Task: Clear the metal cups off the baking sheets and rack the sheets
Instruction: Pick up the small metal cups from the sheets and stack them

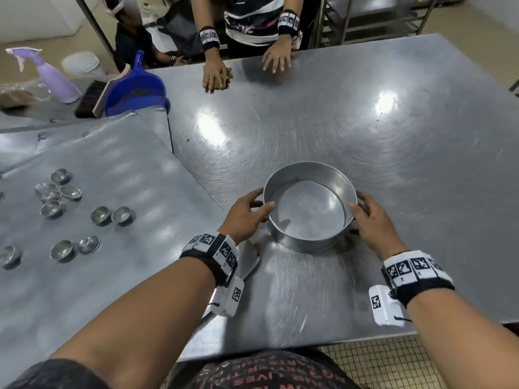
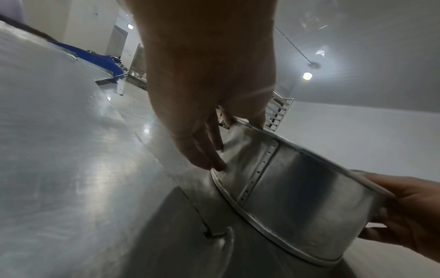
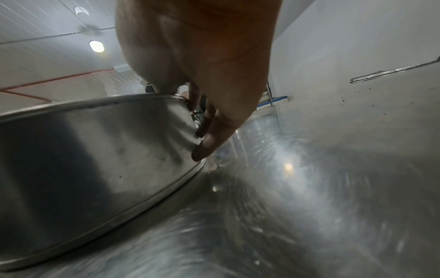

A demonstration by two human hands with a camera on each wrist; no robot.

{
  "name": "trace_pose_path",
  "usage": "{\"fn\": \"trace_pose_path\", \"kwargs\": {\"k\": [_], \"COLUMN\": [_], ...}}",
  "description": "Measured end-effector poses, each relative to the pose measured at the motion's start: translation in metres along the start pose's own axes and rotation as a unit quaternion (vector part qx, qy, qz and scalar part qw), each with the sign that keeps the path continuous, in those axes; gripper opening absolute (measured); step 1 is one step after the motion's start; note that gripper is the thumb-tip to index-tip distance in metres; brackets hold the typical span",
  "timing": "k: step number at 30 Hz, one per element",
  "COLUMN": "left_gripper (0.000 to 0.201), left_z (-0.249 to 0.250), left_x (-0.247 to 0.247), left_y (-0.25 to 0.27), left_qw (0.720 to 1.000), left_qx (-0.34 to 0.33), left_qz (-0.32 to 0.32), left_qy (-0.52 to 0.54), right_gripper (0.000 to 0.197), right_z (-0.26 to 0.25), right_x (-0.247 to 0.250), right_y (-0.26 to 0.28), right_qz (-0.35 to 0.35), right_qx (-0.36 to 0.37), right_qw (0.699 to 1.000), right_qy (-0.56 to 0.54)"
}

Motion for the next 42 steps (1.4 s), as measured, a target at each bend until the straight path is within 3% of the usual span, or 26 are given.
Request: {"fn": "trace_pose_path", "kwargs": {"k": [3, 5, 8, 11, 14, 18, 27, 34, 38, 42], "left_gripper": [0.062, 0.059, 0.055, 0.042, 0.033, 0.029, 0.024, 0.037, 0.046, 0.045], "left_z": [0.000, -0.001, -0.003, -0.009, -0.022, -0.052, -0.111, -0.140, -0.147, -0.153], "left_x": [0.002, 0.008, 0.025, 0.050, 0.083, 0.136, 0.249, 0.305, 0.316, 0.322], "left_y": [0.000, 0.002, 0.008, 0.021, 0.044, 0.082, 0.168, 0.193, 0.184, 0.167], "left_qw": [1.000, 1.000, 0.997, 0.993, 0.984, 0.966, 0.924, 0.917, 0.940, 0.936], "left_qx": [0.007, 0.005, 0.003, 0.012, 0.029, 0.075, 0.159, 0.186, 0.155, 0.132], "left_qz": [0.000, 0.015, 0.063, 0.106, 0.156, 0.228, 0.334, 0.317, 0.256, 0.235], "left_qy": [-0.019, -0.022, -0.035, -0.056, -0.077, -0.092, -0.099, -0.157, -0.165, -0.226], "right_gripper": [0.024, 0.034, 0.042, 0.037, 0.033, 0.033, 0.034, 0.051, 0.066, 0.072], "right_z": [-0.007, -0.018, -0.044, -0.076, -0.107, -0.130, -0.140, -0.141, -0.141, -0.134], "right_x": [0.003, 0.009, 0.009, -0.018, -0.070, -0.159, -0.355, -0.441, -0.465, -0.478], "right_y": [0.001, 0.002, 0.002, -0.003, -0.005, 0.000, 0.055, 0.071, 0.064, 0.057], "right_qz": [0.005, 0.046, 0.106, 0.094, 0.041, -0.078, -0.269, -0.310, -0.306, -0.296], "right_qx": [-0.009, 0.009, 0.092, 0.160, 0.217, 0.242, 0.265, 0.240, 0.227, 0.208], "right_qw": [0.999, 0.992, 0.967, 0.948, 0.941, 0.939, 0.885, 0.866, 0.863, 0.857], "right_qy": [0.045, 0.120, 0.214, 0.258, 0.257, 0.230, 0.272, 0.311, 0.331, 0.366]}}
Point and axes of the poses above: each hand's wrist, its own y-axis away from the middle knuckle, its own x-axis out of the back of the hand, z = x × y, the point moved 2 cm from there along -y, towards the middle knuckle, and after that the axes turned 2 degrees about x, right-handed, at the moved point
